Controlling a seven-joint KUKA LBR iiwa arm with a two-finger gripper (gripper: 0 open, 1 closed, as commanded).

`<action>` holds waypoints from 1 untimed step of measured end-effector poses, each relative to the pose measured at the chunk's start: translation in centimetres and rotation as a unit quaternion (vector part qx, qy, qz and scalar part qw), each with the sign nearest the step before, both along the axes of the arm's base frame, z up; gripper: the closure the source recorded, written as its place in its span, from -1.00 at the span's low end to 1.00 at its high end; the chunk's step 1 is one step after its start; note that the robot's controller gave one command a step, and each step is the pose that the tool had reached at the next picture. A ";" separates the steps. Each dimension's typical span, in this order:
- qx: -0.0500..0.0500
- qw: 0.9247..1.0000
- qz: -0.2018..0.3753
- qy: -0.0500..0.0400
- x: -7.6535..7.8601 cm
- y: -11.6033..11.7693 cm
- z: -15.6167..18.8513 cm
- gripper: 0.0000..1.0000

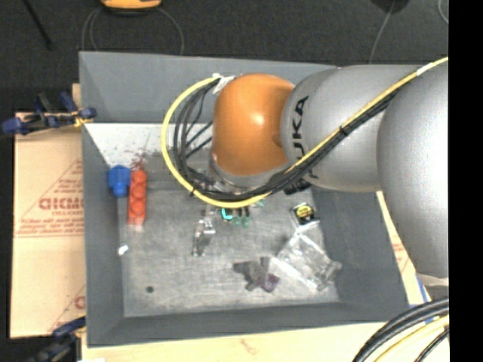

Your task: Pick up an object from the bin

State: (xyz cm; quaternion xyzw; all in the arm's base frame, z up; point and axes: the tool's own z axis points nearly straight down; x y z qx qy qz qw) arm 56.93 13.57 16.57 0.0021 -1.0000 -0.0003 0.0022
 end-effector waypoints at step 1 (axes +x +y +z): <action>-0.002 1.000 -0.029 -0.001 -1.7 -7.6 -4.1 -1.00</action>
Offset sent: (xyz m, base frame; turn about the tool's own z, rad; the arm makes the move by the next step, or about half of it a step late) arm -0.0169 -0.0705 -0.0388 0.0507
